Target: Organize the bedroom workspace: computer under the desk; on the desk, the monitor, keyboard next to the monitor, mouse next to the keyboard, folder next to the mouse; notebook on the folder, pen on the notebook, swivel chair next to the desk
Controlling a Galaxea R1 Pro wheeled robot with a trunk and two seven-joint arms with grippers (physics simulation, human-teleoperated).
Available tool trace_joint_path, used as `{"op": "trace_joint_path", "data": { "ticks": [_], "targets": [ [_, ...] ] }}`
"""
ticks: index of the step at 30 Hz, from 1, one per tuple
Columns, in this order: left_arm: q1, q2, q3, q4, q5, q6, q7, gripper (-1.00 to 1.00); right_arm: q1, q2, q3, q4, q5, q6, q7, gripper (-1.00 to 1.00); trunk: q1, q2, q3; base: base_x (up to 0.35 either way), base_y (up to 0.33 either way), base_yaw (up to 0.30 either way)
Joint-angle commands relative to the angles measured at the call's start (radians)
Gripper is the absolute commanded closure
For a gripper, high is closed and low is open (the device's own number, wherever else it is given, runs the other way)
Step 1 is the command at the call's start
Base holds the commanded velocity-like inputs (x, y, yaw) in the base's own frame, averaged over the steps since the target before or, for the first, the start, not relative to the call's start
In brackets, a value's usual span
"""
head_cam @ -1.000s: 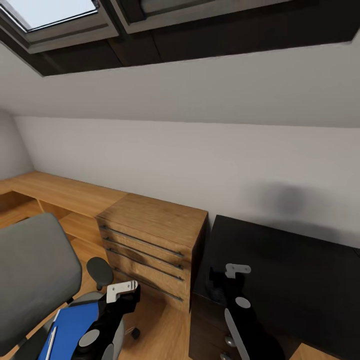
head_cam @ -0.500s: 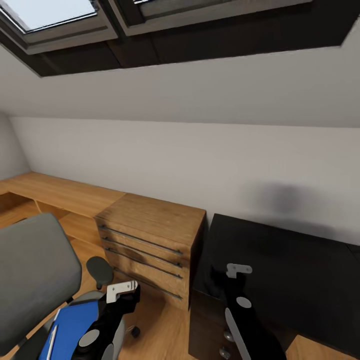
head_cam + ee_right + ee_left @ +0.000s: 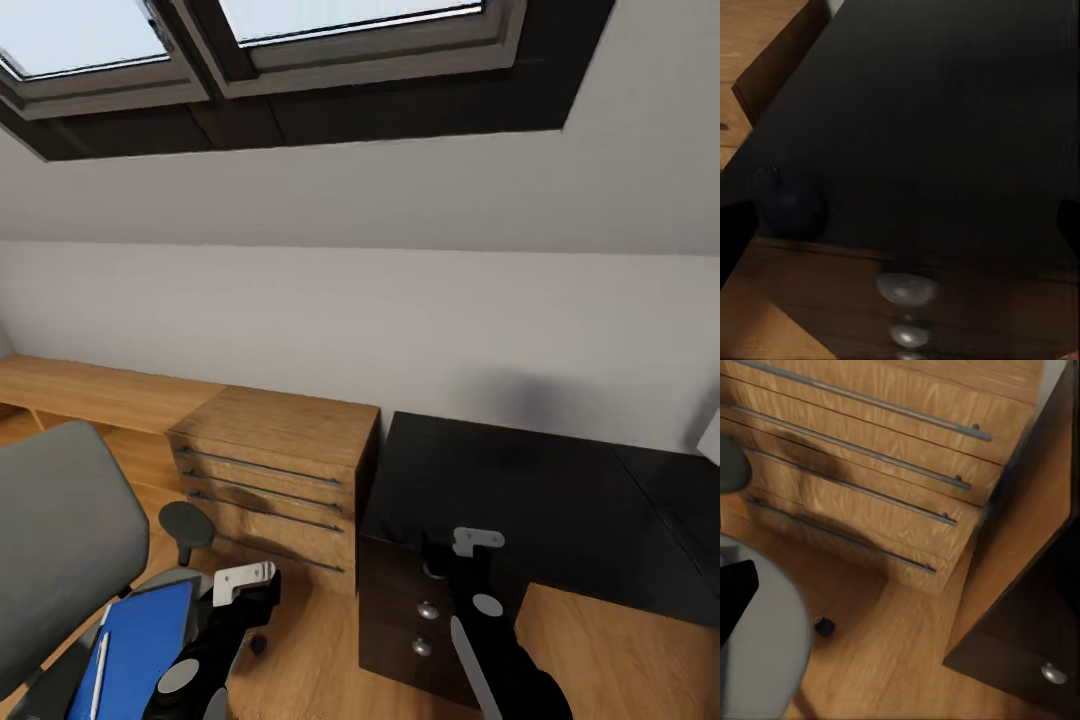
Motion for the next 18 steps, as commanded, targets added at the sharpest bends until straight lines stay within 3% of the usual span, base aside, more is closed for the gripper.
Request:
{"op": "trace_joint_path", "data": {
  "ticks": [1, 18],
  "targets": [
    [-0.001, 0.000, -0.001, -0.002, 0.011, 0.004, 0.009, -1.00, -0.001, 0.000, 0.003, -0.001, -0.007, 0.004, -0.007, -1.00, -0.001, -0.001, 0.000, -0.332, 0.007, -0.237],
    [-0.001, 0.000, -0.001, -0.002, 0.011, 0.004, 0.009, -1.00, -0.001, 0.001, 0.003, 0.004, -0.007, 0.001, -0.007, -1.00, -0.001, -0.001, 0.010, -0.334, 0.001, -0.216]
  ]
}}
